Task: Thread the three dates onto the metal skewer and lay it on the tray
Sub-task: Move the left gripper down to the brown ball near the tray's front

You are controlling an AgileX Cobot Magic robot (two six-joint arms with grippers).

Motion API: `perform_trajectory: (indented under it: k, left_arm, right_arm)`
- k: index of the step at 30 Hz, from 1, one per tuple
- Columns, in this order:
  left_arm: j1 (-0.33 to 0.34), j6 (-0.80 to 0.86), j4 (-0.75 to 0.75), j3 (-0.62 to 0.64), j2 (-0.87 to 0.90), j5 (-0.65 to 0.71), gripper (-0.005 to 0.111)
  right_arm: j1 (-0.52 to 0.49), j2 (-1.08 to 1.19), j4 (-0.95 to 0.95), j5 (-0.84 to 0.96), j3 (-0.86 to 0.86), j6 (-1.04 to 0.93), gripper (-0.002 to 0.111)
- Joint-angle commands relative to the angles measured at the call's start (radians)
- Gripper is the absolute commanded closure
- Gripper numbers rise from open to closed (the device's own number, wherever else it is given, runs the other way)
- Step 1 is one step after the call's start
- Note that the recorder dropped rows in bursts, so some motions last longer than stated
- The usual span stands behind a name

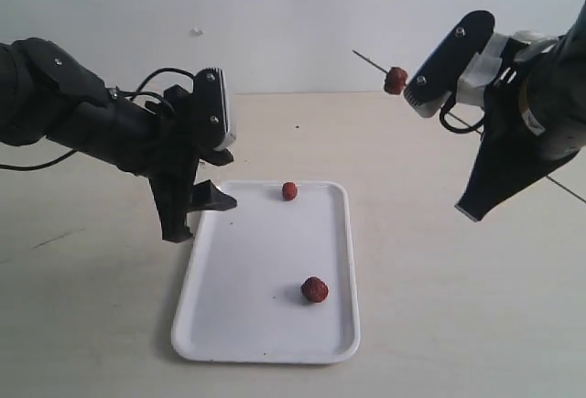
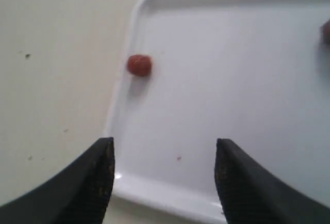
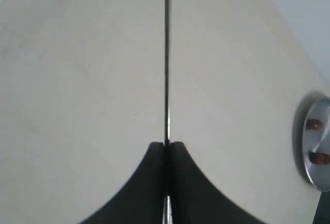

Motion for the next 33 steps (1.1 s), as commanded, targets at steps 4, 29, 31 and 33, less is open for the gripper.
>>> perform_trajectory:
  k: [4, 29, 31, 33]
  left_arm:
    - [-0.108, -0.098, 0.151, 0.003, 0.001, 0.112, 0.049]
    - [-0.281, -1.466, 0.451, -0.127, 0.022, 0.300, 0.049]
    - [-0.307, -1.603, 0.575, -0.150, 0.040, 0.298, 0.049]
    - [-0.331, -1.694, 0.638, -0.172, 0.062, 0.293, 0.049]
  right_arm:
    - [-0.004, -0.005, -0.027, -0.010, 0.051, 0.004, 0.108]
    - [-0.071, -0.005, -0.042, 0.026, 0.051, 0.092, 0.108]
    - [-0.071, -0.005, -0.042, 0.021, 0.051, 0.092, 0.108]
    - [-0.071, -0.005, -0.042, 0.021, 0.051, 0.092, 0.108]
